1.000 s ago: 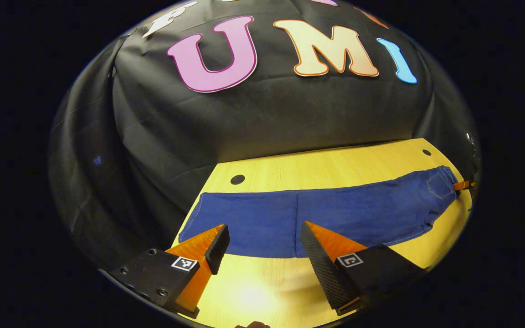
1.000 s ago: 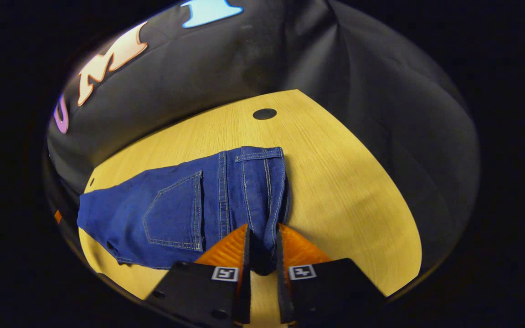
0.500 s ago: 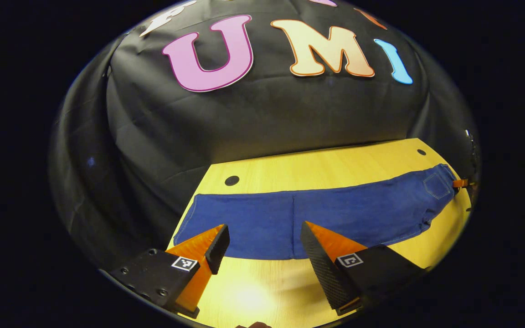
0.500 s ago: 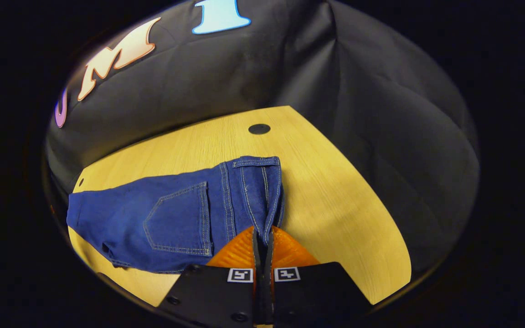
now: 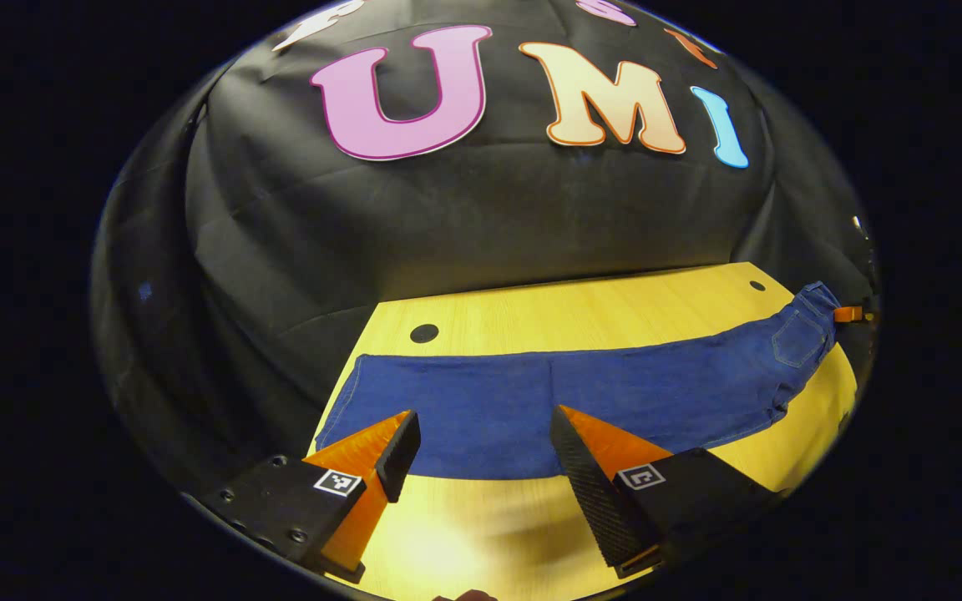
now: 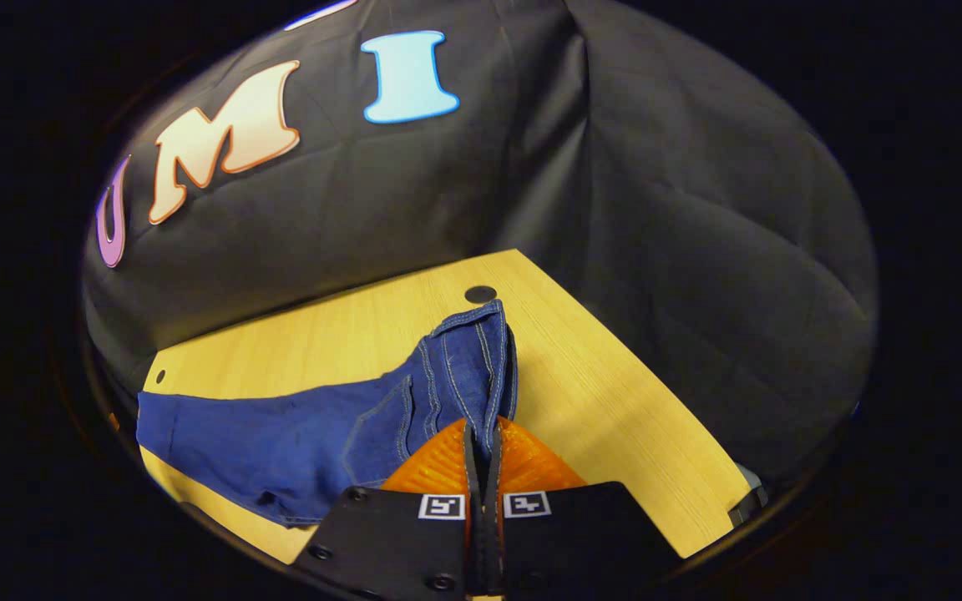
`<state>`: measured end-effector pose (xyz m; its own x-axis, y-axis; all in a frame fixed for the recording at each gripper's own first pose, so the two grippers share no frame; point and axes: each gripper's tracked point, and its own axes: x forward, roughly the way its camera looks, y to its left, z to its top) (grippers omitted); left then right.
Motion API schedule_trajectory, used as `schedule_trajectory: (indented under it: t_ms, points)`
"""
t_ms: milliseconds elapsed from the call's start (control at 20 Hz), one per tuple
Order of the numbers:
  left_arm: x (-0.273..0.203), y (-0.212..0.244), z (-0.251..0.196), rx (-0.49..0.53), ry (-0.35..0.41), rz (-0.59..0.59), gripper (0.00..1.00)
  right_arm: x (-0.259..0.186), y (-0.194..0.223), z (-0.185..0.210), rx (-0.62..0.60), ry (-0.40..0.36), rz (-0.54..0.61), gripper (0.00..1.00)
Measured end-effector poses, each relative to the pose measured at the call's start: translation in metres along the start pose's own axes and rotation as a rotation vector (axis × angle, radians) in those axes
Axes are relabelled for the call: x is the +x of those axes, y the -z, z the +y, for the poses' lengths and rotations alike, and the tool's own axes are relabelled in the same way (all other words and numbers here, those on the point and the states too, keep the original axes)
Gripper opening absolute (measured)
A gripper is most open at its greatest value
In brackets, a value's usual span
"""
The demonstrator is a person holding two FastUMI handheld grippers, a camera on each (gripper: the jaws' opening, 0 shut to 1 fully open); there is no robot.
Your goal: Grasp the waist and the cuffs of the jeans and fold them to make the two legs overlap; first hold the waist and fold one-third of the jeans toward the cuffs, then hold the cuffs and fold the remaining one-third in the same direction to finish folding.
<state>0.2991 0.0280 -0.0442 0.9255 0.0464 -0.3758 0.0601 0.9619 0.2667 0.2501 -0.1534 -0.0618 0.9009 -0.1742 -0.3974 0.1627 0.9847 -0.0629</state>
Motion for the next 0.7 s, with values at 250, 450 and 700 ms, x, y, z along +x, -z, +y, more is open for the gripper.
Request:
schedule_trajectory:
  t_ms: [250, 450, 700]
  points:
    - [0.002, 0.011, 0.027, 0.006, 0.023, -0.011, 0.95, -0.06, -0.022, 0.06, -0.02, -0.015, -0.087, 0.02]
    - [-0.002, 0.018, 0.047, -0.017, 0.04, -0.03, 0.95, -0.085, -0.032, 0.117, -0.071, -0.05, -0.147, 0.02]
    - [-0.003, 0.029, 0.076, -0.011, 0.038, -0.039, 0.95, -0.108, -0.036, 0.204, -0.107, -0.132, -0.197, 0.0]
